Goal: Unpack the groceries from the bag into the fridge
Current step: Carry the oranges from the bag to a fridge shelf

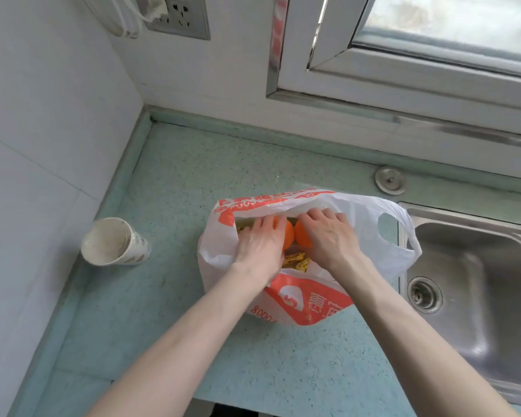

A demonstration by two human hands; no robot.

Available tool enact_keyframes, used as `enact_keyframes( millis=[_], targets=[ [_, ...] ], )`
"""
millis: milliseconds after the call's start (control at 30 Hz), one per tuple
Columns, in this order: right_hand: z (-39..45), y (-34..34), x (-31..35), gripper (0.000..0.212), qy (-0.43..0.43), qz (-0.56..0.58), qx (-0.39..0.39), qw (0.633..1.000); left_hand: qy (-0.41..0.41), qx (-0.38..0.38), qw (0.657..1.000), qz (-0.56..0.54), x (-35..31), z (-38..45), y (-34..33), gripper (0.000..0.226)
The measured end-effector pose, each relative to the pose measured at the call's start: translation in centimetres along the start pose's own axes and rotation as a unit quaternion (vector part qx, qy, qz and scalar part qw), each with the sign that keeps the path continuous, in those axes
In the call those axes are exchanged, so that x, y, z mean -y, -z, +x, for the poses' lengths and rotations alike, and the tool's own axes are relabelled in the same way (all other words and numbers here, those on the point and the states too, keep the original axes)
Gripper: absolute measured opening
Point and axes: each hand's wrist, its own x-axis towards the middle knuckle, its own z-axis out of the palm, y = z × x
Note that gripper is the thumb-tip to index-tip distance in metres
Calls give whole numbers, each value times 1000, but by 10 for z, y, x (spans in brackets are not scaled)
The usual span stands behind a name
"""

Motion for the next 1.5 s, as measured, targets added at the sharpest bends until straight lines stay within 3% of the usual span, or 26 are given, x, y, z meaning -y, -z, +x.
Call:
enact_keyframes(
  millis=[167,267,367,500,667,867,1067,1233,1500],
  targets=[
    [6,0,-3,47,-12,-36,10,999,49,-4,999,11,-4,7,-12,81],
    [3,-1,-2,51,-4,-34,-19,999,50,-13,999,-9,-4,7,-15,78],
    [-8,1,-3,41,-11,-20,-38,999,48,-26,998,-30,-5,-1,-16,76],
    [-31,7,-4,15,-41,72,7,997,56,-64,994,-68,-7,-21,-5,81],
    [-65,18,-3,27,-23,156,-79,984,81,-118,983,-115,-21,-57,20,73],
    [-105,21,-10,83,3,234,-104,967,102,-169,967,-161,-35,-109,35,79],
    [-157,31,-10,76,20,249,-201,947,131,-233,936,-229,-52,-165,55,75],
    [-202,45,-6,76,6,297,-268,916,108,-281,922,-245,-60,-201,71,76],
    [-261,80,-14,76,-83,348,-390,848,-35,-327,908,-258,-70,-214,122,75]
  ],
)
